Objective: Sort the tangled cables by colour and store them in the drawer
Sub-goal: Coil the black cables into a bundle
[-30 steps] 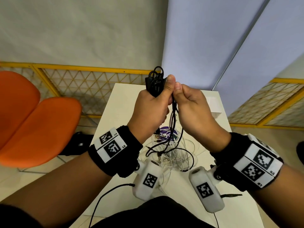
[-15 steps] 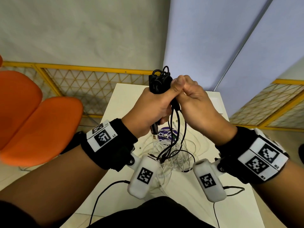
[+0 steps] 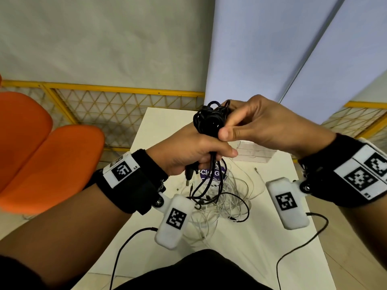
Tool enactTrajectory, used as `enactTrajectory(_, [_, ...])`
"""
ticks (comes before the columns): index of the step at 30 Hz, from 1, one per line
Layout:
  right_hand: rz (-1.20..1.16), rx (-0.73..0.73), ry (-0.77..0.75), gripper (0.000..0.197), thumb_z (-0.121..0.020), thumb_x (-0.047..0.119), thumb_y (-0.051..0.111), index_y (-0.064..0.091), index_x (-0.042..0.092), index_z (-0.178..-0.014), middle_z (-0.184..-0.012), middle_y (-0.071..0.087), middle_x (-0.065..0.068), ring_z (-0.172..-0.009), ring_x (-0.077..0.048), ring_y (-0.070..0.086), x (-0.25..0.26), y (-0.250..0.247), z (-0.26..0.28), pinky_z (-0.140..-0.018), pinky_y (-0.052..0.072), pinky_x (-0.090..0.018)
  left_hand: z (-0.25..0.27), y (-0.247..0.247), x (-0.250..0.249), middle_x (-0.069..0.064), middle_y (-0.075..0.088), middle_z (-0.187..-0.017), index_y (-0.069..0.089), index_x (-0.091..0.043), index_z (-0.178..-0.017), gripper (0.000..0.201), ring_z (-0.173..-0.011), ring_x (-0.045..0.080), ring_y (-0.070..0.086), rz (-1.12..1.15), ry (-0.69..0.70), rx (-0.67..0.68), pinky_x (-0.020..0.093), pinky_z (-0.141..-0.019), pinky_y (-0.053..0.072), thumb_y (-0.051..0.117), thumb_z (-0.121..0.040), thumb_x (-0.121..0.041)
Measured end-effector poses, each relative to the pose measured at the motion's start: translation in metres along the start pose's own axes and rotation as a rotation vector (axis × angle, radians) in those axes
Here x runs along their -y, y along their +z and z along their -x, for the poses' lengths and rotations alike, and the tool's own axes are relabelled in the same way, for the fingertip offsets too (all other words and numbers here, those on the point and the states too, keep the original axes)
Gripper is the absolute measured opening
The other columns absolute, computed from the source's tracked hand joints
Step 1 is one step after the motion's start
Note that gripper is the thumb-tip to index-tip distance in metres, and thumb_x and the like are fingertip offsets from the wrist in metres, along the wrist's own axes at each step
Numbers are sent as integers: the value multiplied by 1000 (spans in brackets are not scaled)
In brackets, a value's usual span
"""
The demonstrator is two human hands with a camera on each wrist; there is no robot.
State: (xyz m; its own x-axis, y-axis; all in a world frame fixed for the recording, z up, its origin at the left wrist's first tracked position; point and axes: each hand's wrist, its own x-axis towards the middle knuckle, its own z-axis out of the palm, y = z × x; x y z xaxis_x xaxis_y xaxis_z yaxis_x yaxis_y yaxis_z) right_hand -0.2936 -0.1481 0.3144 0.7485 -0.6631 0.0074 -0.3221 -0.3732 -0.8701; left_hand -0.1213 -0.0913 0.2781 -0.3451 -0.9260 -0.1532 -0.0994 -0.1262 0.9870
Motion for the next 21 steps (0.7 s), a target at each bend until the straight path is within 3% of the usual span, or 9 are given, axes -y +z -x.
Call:
enactTrajectory(3, [11, -117, -2, 36, -65, 34, 84, 67, 2, -66, -83, 64, -10, -85, -21, 62, 3, 3, -2, -97, 46, -50, 2, -2, 2, 1, 51, -50, 60, -20, -49, 43, -35, 8, 31, 10, -24, -11, 18, -37, 28, 68, -84, 4])
enactTrajectory(5, [10, -190, -16, 42, -63, 35, 85, 58, 3, -65, -76, 63, 0, -76, -16, 60, 2, 5, -5, -84, 50, -42, 3, -4, 2, 1, 51, -49, 57, -17, -53, 38, -35, 8, 31, 14, -39, -47, 18, -38, 28, 68, -85, 0])
enactTrajectory(8, [32, -185, -32, 48, -65, 40, 82, 59, 8, -94, -93, 66, -10, -84, -27, 61, 0, 9, -7, -66, 48, -31, 5, -6, 0, 0, 52, -50, 56, -15, -58, 34, -36, 8, 34, -5, -33, -74, 20, -40, 32, 68, -88, -7])
enactTrajectory(11, [-38, -107, -21, 54, -75, 31, 77, 55, 12, -121, -104, 68, 0, -100, -17, 66, 5, 11, -6, -77, 54, -28, 7, -7, -1, 0, 56, -54, 62, -23, -53, 42, -40, 8, 39, -53, -16, -29, 21, -46, 38, 65, -92, -12])
enactTrajectory(14, [-58, -33, -43, 43, -84, 14, 71, 57, 6, -124, -111, 71, -4, -108, -13, 66, 8, 11, -4, -89, 55, -29, 7, -8, 0, 0, 56, -57, 61, -23, -50, 44, -51, 11, 48, -67, -12, 37, 20, -54, 43, 64, -94, -17])
enactTrajectory(16, [-61, -20, -45, 42, -86, 8, 70, 57, 6, -126, -110, 73, -4, -105, -10, 68, 9, 11, -3, -88, 55, -26, 7, -10, 1, 0, 54, -57, 62, -18, -57, 34, -63, 15, 52, -69, -18, 76, 23, -68, 46, 64, -90, -24])
enactTrajectory(19, [-43, -37, -34, 42, -87, 6, 70, 58, 9, -127, -104, 75, 0, -92, -5, 70, 8, 14, -4, -78, 57, -25, 9, -11, 1, 3, 60, -57, 67, 6, -94, 26, -91, 43, 67, -1, -16, 79, 49, -104, 46, 63, -87, -19])
enactTrajectory(20, [-39, -48, -35, 42, -87, 6, 70, 58, 9, -127, -103, 75, 2, -94, -3, 70, 8, 14, -5, -80, 55, -24, 9, -10, 2, 10, 61, -59, 68, 5, -92, 23, -95, 46, 69, 19, -9, 91, 57, -109, 41, 62, -88, -17])
enactTrajectory(21, [-41, -59, -33, 42, -87, 6, 70, 59, 9, -128, -104, 75, 4, -98, -3, 69, 8, 15, -6, -83, 54, -22, 9, -9, 3, 15, 60, -60, 70, -3, -79, 19, -89, 45, 71, 41, -5, 99, 62, -107, 41, 61, -90, -16])
